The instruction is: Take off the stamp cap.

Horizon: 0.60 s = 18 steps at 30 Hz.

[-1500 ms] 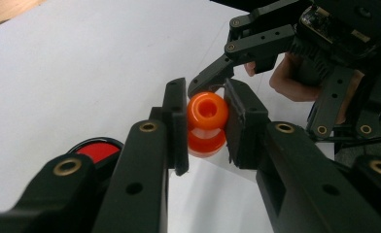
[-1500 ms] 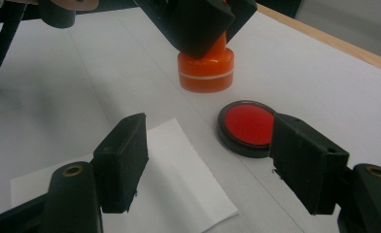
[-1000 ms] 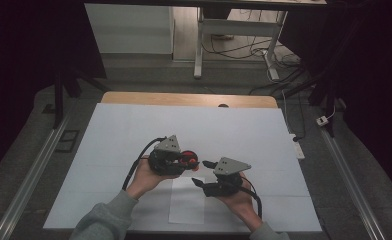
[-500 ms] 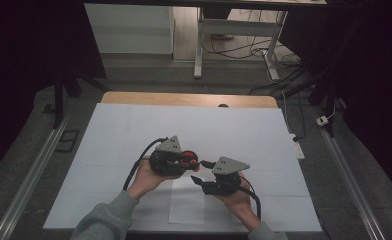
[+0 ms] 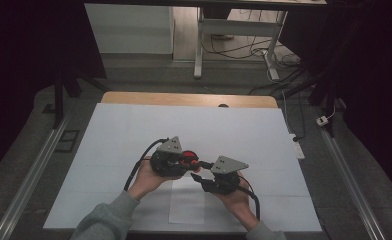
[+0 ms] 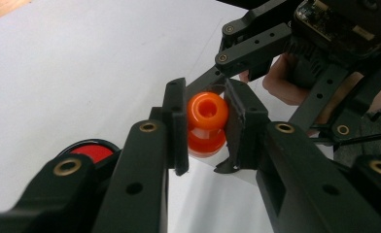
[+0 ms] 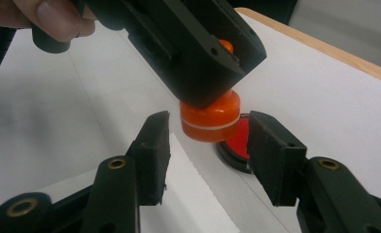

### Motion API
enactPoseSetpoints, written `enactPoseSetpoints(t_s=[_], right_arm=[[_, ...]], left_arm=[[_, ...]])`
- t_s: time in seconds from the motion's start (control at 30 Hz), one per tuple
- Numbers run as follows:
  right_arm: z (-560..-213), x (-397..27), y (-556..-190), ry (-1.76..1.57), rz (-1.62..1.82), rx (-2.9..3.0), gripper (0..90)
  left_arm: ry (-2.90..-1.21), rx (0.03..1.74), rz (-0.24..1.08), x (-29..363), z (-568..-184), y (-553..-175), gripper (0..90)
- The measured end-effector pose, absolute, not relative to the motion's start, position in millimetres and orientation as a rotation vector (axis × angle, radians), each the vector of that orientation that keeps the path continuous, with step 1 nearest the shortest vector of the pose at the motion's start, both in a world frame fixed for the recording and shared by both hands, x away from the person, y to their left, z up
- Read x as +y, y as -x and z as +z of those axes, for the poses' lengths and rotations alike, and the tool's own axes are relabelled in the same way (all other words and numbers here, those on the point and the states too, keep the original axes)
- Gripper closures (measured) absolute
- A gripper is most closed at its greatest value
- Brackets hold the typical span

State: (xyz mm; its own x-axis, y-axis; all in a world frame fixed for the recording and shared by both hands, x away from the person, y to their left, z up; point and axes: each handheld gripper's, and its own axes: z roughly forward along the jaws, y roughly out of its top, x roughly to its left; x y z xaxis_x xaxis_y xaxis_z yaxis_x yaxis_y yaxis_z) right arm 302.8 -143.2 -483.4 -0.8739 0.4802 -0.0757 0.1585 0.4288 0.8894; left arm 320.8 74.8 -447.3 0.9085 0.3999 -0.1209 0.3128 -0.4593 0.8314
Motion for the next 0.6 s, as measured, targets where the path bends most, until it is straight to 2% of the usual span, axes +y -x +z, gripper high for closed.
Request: enactPoseSetpoints(t_s=[0.6], right_arm=[[-483.6, -142.7, -304.4, -0.547, 1.435, 2.388, 61.7]], left_arm=[[-2.088, 0.503, 0.110, 72.8, -447.3, -319.5, 72.4]])
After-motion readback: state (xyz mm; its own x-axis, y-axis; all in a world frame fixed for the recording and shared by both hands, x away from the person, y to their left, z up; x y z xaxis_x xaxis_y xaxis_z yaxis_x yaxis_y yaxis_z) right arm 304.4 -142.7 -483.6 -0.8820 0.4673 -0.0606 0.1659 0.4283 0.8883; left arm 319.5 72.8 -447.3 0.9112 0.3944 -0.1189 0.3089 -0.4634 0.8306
